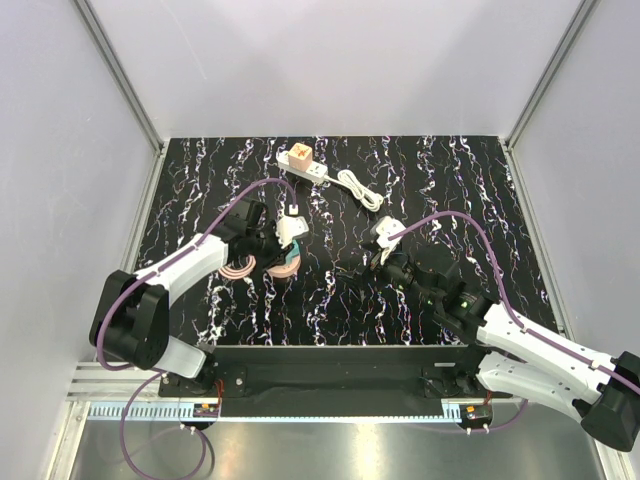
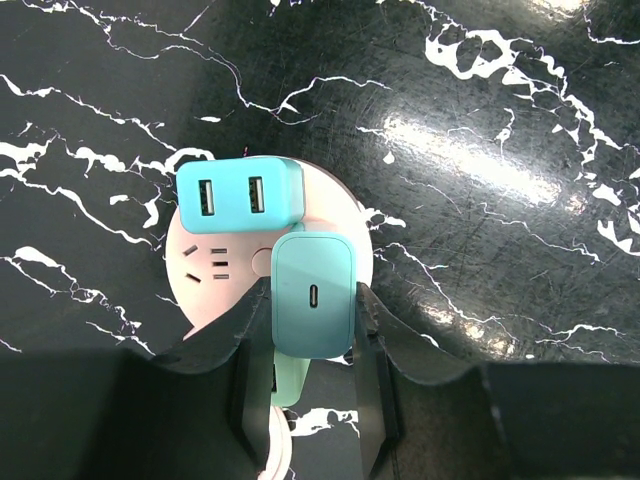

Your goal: Insert the plug

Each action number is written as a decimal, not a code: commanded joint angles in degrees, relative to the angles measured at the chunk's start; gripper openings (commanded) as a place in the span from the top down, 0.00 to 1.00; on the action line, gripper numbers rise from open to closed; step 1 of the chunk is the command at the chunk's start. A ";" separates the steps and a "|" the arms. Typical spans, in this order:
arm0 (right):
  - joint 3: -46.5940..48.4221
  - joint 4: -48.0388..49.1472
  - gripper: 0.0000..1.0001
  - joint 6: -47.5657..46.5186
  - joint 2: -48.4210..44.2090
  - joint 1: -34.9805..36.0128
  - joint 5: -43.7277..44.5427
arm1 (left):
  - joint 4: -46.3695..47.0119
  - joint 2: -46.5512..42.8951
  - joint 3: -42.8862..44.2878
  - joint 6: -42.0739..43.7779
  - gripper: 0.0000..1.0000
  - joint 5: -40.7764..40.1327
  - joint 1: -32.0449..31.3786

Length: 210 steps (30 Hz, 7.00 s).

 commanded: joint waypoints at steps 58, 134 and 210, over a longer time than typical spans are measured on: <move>-0.22 1.86 0.00 -1.38 -0.91 0.32 1.40 | -6.79 -0.34 7.71 0.19 0.33 -1.39 -1.07; -0.39 1.78 0.00 -1.82 1.02 0.32 2.45 | -8.90 2.38 14.46 -15.44 0.78 -16.50 -4.59; -1.54 2.65 0.00 -1.82 0.41 0.32 2.81 | -20.68 7.75 21.86 -11.23 1.00 -18.88 -7.49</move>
